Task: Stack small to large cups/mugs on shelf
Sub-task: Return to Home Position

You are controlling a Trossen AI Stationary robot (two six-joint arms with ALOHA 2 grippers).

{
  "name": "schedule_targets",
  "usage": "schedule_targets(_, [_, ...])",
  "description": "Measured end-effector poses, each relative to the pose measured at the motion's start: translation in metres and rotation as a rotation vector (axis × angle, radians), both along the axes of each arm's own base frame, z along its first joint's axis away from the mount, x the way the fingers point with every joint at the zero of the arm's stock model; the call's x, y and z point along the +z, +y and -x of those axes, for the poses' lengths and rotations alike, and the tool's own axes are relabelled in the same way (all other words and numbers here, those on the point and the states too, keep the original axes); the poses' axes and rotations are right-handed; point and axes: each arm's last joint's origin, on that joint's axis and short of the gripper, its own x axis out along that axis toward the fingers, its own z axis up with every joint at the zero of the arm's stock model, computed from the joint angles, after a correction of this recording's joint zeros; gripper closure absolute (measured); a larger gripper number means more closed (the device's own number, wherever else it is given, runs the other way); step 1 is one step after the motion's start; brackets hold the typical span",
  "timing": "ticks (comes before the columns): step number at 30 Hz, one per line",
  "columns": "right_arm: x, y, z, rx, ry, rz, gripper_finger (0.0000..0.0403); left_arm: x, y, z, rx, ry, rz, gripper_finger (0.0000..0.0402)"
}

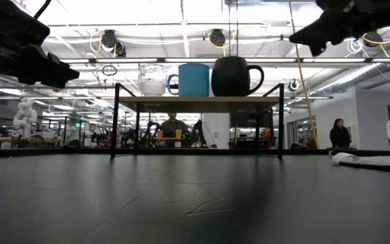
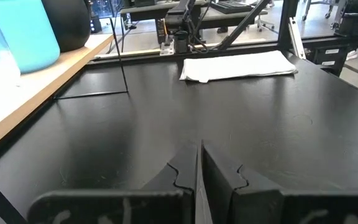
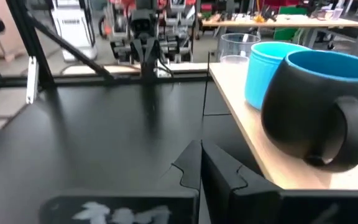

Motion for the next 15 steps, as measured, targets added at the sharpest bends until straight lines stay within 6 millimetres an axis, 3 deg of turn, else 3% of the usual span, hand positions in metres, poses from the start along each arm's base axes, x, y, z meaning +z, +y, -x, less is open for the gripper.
schedule_targets(7, [-0.021,0.01,0.016,0.001,-0.071,-0.031,0.0403,0.0,0.0,0.0,0.002,-0.001,0.011,0.0376])
schedule_targets(15, [-0.049,0.013,0.018,0.01,-0.1,-0.074,0.0403,0.0,0.0,0.0,0.005,-0.003,0.026,0.0376])
